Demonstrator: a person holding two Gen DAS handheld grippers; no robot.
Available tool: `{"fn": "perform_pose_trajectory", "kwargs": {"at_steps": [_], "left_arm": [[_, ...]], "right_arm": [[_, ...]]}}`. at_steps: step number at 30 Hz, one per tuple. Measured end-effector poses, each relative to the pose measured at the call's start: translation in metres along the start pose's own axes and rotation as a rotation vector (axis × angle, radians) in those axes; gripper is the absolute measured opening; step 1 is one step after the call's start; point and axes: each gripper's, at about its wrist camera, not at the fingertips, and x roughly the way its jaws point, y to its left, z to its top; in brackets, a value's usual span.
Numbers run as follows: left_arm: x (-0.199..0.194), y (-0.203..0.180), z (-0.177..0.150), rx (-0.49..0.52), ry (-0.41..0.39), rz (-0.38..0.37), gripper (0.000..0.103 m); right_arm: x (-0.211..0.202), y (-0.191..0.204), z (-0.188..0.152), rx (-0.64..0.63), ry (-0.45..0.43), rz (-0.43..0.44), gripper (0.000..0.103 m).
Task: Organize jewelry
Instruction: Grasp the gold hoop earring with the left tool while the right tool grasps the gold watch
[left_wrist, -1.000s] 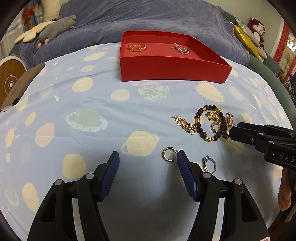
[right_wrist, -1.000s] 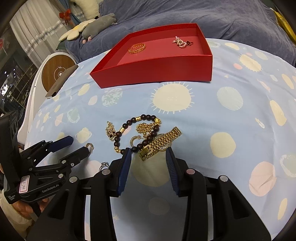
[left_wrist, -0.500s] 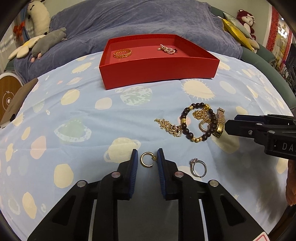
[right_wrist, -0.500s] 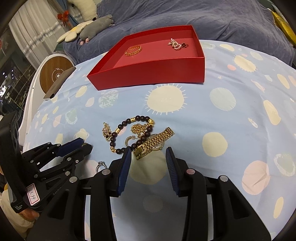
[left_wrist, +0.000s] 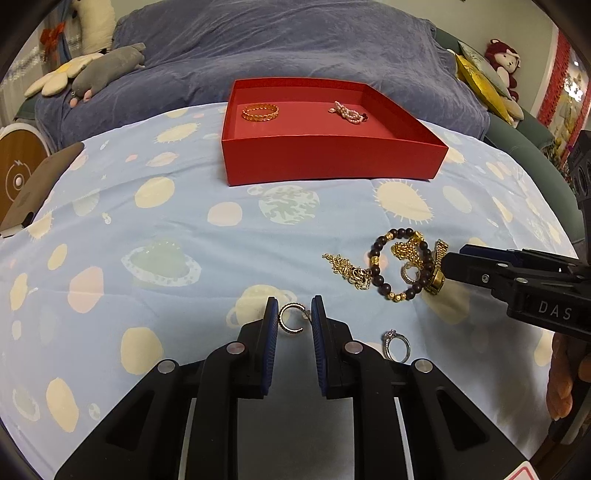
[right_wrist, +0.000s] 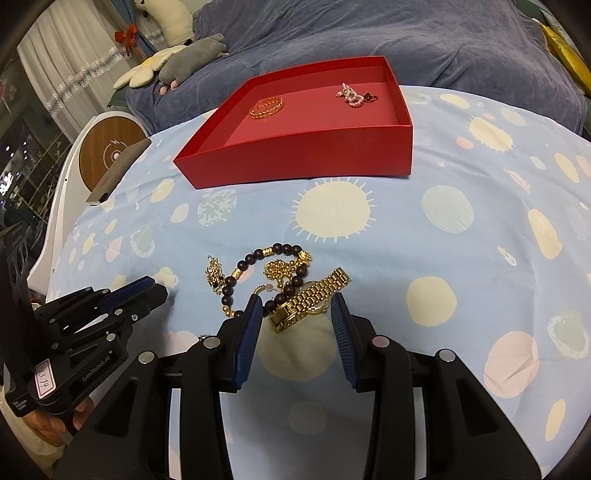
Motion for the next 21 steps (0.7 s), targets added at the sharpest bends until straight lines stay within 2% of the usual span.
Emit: {"fn": "perform_pose_trajectory", "kwargs": {"at_steps": [16, 21], "left_arm": [[0.0, 0.002, 0.0, -0.015, 0.012, -0.003, 0.015], [0.0, 0.002, 0.0, -0.017, 0.013, -0.006, 0.015]], "right_arm": [[0.015, 0.009, -0.006, -0.028, 0.028, -0.015, 0.036], [0.015, -0.005, -0.001, 0.002, 0.022, -0.051, 0.03]]}}
